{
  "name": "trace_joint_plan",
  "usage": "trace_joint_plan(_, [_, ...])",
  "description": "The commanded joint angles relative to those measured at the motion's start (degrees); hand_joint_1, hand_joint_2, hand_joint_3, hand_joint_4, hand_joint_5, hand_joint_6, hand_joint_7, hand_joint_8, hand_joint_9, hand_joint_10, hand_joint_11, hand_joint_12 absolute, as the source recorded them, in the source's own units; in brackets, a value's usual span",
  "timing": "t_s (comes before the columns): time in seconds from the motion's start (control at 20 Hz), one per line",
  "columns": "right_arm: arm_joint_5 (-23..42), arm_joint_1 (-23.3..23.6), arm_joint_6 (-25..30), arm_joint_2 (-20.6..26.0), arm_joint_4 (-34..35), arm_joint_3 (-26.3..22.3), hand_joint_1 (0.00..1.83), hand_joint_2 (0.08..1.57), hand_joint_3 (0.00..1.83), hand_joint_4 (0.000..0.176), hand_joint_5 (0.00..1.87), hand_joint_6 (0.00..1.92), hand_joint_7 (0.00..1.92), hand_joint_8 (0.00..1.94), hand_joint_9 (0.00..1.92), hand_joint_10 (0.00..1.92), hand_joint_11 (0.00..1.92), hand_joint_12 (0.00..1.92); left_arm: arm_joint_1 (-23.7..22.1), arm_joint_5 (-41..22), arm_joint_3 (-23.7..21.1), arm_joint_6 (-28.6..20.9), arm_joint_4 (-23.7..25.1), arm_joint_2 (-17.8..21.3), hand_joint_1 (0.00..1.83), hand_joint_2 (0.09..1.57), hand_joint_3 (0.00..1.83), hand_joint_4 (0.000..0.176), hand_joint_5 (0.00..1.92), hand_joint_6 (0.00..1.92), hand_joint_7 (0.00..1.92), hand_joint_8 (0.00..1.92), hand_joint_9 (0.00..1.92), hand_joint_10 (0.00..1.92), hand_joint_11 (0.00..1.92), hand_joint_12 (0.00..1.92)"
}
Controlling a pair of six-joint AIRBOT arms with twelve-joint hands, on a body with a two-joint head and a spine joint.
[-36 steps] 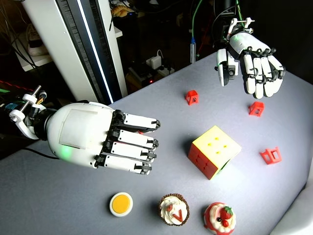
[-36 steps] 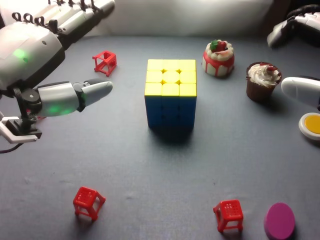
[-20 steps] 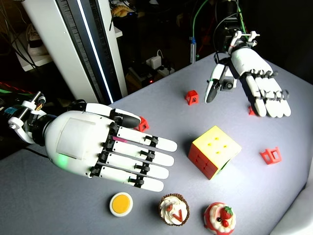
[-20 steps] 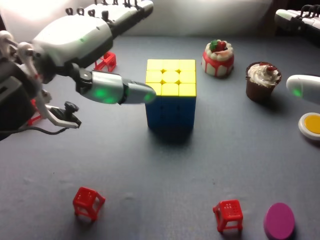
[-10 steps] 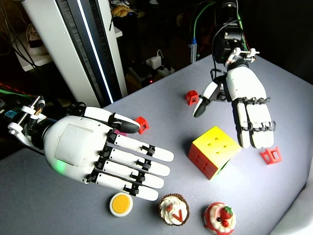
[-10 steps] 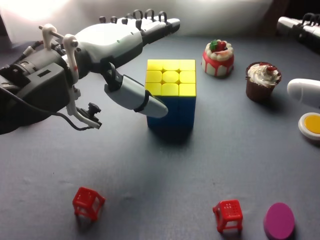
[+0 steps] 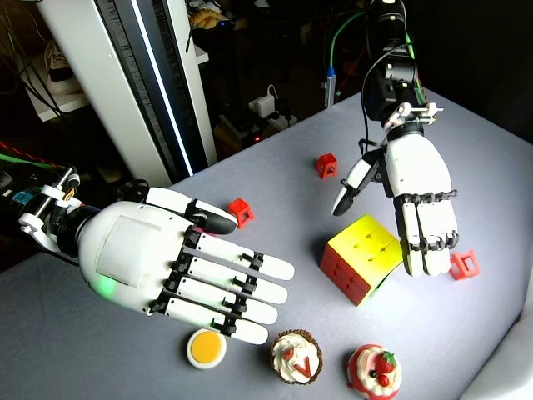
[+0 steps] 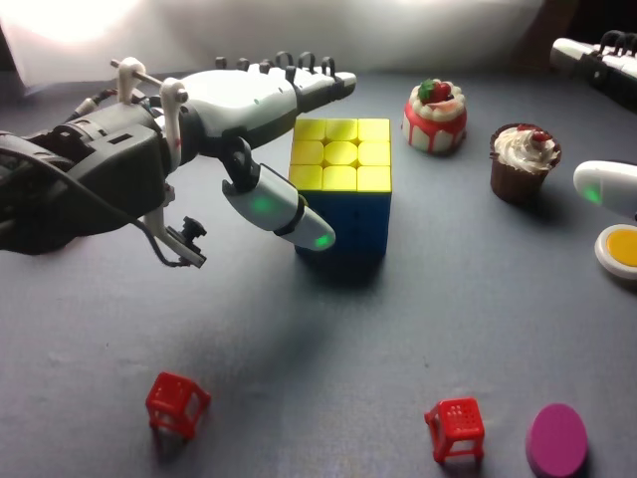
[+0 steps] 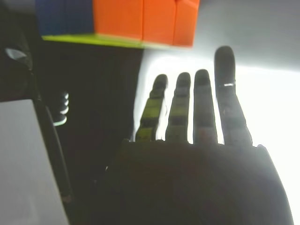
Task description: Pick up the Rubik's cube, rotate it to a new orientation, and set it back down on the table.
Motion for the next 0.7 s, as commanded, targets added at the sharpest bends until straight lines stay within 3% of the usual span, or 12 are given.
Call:
trace_joint_plan(0.0, [7.14, 0.33, 0.34, 0.03, 0.47, 0.11, 0.39, 1.36, 0.0, 0.0, 0.0, 0.0, 0.0, 0.0, 0.0, 0.0, 0.0, 0.0, -1.0, -5.36, 0.42, 0.7, -0.77, -0.28, 0.77, 0.8, 0.01, 0.006, 0.0, 0.0, 0.0, 0.0, 0.0, 0.0, 0.0, 0.85])
trace_joint_plan(0.1, [7.14, 0.25, 0.34, 0.0, 0.54, 0.11, 0.41, 1.35, 0.0, 0.0, 0.0, 0.0, 0.0, 0.0, 0.0, 0.0, 0.0, 0.0, -1.01, -4.44, 0.99, 1.74, -1.88, -0.79, 0.75, 0.81, 0.01, 0.005, 0.0, 0.0, 0.0, 0.0, 0.0, 0.0, 0.0, 0.94])
trace_joint_plan(0.3, [7.13, 0.09, 0.34, -0.03, 0.61, 0.11, 0.42, 1.35, 0.0, 0.0, 0.0, 0.0, 0.0, 0.0, 0.0, 0.0, 0.0, 0.0, -1.02, -2.82, 2.11, 3.73, -4.01, -1.89, 0.79, 0.86, 0.01, 0.0, 0.0, 0.0, 0.0, 0.0, 0.0, 0.0, 0.0, 0.07])
trace_joint_plan(0.65, [7.13, -0.1, 0.34, -0.14, 0.63, 0.13, 0.4, 1.34, 0.0, 0.0, 0.0, 0.0, 0.0, 0.0, 0.0, 0.0, 0.0, 0.0, -1.59, 0.06, 4.49, 6.95, -7.19, -4.03, 0.73, 0.93, 0.02, 0.0, 0.0, 0.0, 0.0, 0.0, 0.0, 0.0, 0.03, 0.02])
